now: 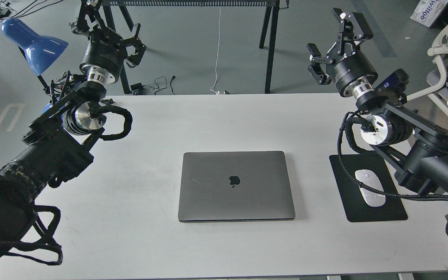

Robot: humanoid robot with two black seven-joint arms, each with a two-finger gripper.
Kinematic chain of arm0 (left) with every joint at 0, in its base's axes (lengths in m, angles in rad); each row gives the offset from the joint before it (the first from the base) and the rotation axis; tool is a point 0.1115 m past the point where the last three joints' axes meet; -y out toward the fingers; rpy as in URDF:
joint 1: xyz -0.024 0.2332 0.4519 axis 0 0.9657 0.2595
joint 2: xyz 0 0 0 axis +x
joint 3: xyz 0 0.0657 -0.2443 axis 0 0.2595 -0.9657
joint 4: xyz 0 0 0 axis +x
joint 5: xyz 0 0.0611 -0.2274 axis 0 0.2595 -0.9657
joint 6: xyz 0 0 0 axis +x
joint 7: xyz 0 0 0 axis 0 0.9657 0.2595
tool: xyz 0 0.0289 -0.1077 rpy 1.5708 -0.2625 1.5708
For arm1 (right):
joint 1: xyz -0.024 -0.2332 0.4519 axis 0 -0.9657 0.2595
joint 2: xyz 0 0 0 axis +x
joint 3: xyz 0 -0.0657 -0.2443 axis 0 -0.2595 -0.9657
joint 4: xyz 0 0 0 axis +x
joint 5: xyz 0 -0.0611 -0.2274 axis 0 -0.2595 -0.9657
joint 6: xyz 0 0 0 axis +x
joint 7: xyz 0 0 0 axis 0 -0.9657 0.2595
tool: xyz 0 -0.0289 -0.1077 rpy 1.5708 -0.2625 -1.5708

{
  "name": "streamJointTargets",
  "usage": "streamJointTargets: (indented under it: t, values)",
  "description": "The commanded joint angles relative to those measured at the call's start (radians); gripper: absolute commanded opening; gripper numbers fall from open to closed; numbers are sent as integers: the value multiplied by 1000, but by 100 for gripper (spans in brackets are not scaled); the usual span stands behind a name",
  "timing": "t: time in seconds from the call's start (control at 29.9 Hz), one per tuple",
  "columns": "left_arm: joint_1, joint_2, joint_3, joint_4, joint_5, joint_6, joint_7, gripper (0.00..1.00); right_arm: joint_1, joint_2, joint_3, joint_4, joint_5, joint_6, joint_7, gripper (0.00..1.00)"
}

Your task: Close notebook with right arm

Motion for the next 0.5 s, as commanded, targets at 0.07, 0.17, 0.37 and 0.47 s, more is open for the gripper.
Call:
streamJointTargets:
  t: [0.07, 0.17, 0.37, 0.47]
  values:
    - [0, 0, 0, 0, 0, 0, 0, 100, 14, -8, -1, 10, -11, 13, 8, 99]
    - [0, 0, 0, 0, 0, 0, 0, 100, 12, -6, -1, 10, -22, 16, 12, 99]
    - [0, 0, 0, 0, 0, 0, 0, 100, 12, 0, 0, 11, -65, 18, 18, 99]
    - [0, 0, 0, 0, 0, 0, 0, 100, 12, 1, 2, 13, -65, 18, 18, 99]
